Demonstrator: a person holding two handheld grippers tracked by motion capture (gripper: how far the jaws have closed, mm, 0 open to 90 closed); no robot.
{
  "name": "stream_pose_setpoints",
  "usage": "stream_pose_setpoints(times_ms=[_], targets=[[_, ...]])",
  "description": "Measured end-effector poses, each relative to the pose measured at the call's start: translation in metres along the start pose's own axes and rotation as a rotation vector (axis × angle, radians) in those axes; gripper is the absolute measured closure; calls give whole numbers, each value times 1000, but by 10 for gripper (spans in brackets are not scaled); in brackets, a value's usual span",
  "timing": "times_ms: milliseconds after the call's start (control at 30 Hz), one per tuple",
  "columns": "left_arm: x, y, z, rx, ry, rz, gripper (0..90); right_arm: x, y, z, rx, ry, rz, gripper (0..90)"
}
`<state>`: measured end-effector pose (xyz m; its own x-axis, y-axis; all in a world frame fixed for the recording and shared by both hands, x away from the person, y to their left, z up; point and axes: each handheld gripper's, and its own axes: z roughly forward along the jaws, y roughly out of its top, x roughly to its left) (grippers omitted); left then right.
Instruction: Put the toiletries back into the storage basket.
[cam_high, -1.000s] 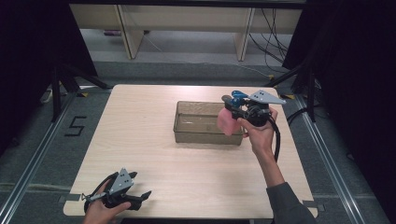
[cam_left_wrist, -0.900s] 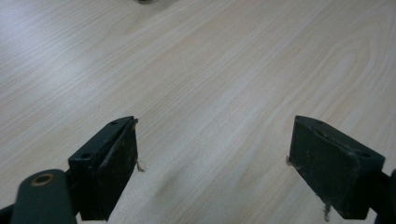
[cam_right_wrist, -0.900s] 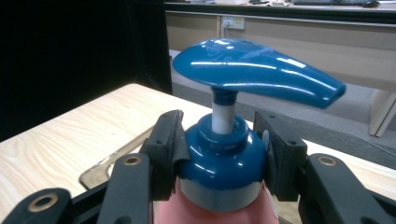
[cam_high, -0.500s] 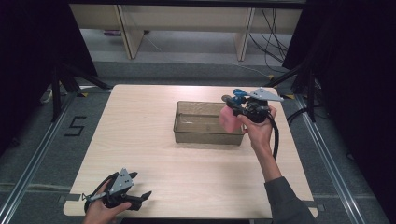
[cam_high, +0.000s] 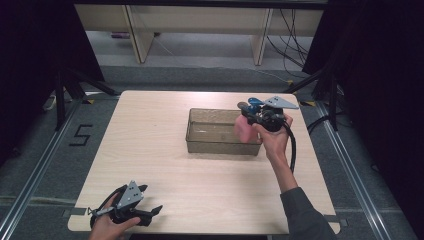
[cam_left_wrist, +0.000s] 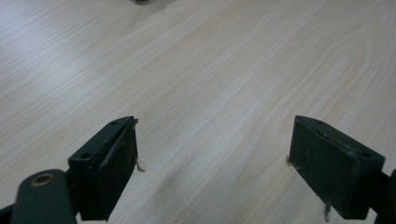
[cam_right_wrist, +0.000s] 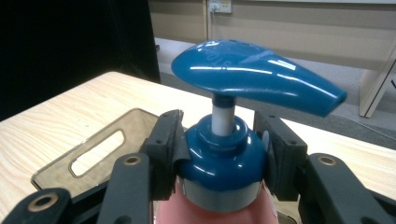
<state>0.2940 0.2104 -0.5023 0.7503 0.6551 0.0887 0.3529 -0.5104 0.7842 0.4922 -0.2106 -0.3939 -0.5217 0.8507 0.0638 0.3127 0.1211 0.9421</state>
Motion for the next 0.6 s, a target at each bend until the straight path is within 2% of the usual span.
stream_pose_setpoints(times_ms=[67, 100, 133, 167, 233, 267, 333, 400, 433, 533, 567, 600], targets=[[-1, 0, 0, 7, 1, -7, 152, -2, -1, 1, 1, 3, -15, 536], [-1, 0, -1, 6, 1, 2, 152, -3, -2, 1, 6, 2, -10, 536], [-2, 0, 0, -3, -9, -23, 151, -2, -3, 2, 8, 4, 9, 536], [-1, 0, 0, -1, 0, -11, 151, -4, -4, 3, -4, -2, -7, 536], [-1, 0, 0, -4, 4, 0, 152, -4, -6, 4, 11, 6, 7, 536], [-1, 0, -1, 6, 0, 1, 151, -5, -7, 5, 13, 3, -4, 536], [-2, 0, -1, -2, -7, -23, 151, -5, -9, 6, 21, -2, 8, 536], [-1, 0, 0, -6, 8, -1, 151, -6, -11, 8, 27, 3, 7, 536], [-1, 0, -1, 5, -5, 0, 151, -6, -12, 9, 31, 2, 14, 536], [-1, 1, -2, 3, 5, -2, 151, -9, -14, 10, 40, -6, -8, 536], [-1, 1, -1, 3, 6, -1, 151, -9, -15, 10, 37, -7, -1, 536], [-1, 0, -1, -9, 4, 4, 151, -7, -16, 9, 60, -7, 33, 536]])
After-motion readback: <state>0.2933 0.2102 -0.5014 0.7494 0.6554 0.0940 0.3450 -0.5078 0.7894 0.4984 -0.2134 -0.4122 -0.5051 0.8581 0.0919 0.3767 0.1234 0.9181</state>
